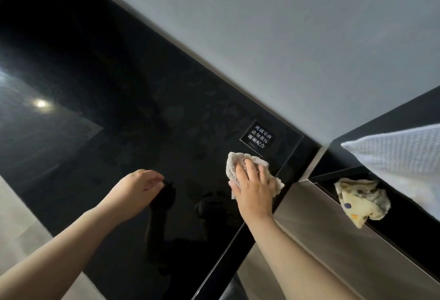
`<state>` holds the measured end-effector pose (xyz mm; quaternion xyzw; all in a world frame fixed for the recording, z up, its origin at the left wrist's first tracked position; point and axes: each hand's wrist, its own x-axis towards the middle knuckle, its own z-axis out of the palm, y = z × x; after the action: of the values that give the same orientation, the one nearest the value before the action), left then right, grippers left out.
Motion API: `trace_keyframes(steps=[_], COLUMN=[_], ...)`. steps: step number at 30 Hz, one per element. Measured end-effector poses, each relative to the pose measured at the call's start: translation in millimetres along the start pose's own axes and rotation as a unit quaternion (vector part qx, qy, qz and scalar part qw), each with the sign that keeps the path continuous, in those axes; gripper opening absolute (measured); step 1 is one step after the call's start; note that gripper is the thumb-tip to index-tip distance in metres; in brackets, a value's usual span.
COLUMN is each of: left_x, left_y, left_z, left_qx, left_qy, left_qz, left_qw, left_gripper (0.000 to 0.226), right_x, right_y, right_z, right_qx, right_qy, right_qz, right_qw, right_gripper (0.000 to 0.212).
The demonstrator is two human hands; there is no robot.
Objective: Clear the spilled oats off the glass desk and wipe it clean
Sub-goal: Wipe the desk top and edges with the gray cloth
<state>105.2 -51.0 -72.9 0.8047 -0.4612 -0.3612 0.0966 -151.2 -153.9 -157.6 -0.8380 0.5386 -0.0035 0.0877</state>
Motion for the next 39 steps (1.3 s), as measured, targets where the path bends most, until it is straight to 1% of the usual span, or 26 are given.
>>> trace_keyframes(steps=[2, 4, 6, 8, 9, 13, 15, 16, 18, 22, 25, 27, 30, 31, 32, 34, 35, 37, 39], left_x=[6, 15, 23, 35, 39, 53, 55, 55, 55, 56, 56, 55, 54, 54, 54, 54, 54, 54, 55], left_y=[5, 12, 21, 32, 37, 50, 47, 46, 42, 40, 40, 40, 42, 42, 42, 42, 42, 42, 42], left_z=[4, 10, 17, 26, 31, 47, 54, 58, 63, 67, 68, 68, 68, 68, 68, 67, 67, 68, 68], left_qx=[0.004, 0.018, 0.036, 0.066, 0.086, 0.188, 0.228, 0.247, 0.266, 0.277, 0.281, 0.285, 0.291, 0.291, 0.291, 0.293, 0.293, 0.294, 0.299], left_qy=[0.004, 0.014, 0.017, 0.003, -0.014, -0.085, -0.103, -0.105, -0.1, -0.088, -0.086, -0.084, -0.085, -0.083, -0.081, -0.081, -0.083, -0.082, -0.08], left_qz=[0.008, 0.032, 0.059, 0.076, 0.074, 0.041, 0.022, 0.019, 0.02, 0.022, 0.022, 0.024, 0.023, 0.024, 0.023, 0.023, 0.023, 0.021, 0.021], left_qw=[1.0, 0.999, 0.997, 0.995, 0.993, 0.978, 0.968, 0.963, 0.959, 0.957, 0.955, 0.955, 0.953, 0.953, 0.953, 0.953, 0.952, 0.952, 0.951], left_gripper=[0.02, 0.021, 0.029, 0.043, 0.052, 0.086, 0.099, 0.104, 0.11, 0.113, 0.114, 0.113, 0.113, 0.113, 0.113, 0.113, 0.113, 0.113, 0.113], right_x=[4, 10, 18, 37, 48, 95, 109, 112, 110, 75, 35, 13, -6, -4, 3, 32, 50, 81, 89], right_y=[9, 19, 35, 57, 67, 95, 102, 104, 104, 89, 66, 54, 49, 52, 56, 68, 73, 75, 69], right_z=[-6, -19, -37, -54, -60, -55, -46, -39, -25, -5, -4, -5, -17, -26, -33, -44, -46, -42, -31], right_qx=[0.065, 0.153, 0.188, 0.197, 0.196, 0.151, 0.131, 0.121, 0.1, 0.102, 0.106, 0.129, 0.217, 0.234, 0.24, 0.235, 0.222, 0.158, 0.104], right_qy=[0.021, 0.052, 0.119, 0.181, 0.197, 0.186, 0.161, 0.138, 0.111, 0.134, 0.13, 0.118, 0.071, 0.074, 0.095, 0.154, 0.161, 0.132, 0.11], right_qz=[-0.005, 0.029, 0.07, 0.124, 0.148, 0.235, 0.283, 0.29, 0.269, 0.209, 0.159, 0.134, 0.111, 0.114, 0.127, 0.183, 0.212, 0.245, 0.239], right_qw=[0.998, 0.986, 0.972, 0.956, 0.949, 0.942, 0.936, 0.939, 0.952, 0.963, 0.973, 0.975, 0.967, 0.963, 0.958, 0.942, 0.938, 0.947, 0.959], right_gripper=[0.033, 0.024, 0.023, 0.026, 0.028, 0.027, 0.027, 0.028, 0.031, 0.032, 0.031, 0.029, 0.024, 0.023, 0.023, 0.024, 0.023, 0.023, 0.026])
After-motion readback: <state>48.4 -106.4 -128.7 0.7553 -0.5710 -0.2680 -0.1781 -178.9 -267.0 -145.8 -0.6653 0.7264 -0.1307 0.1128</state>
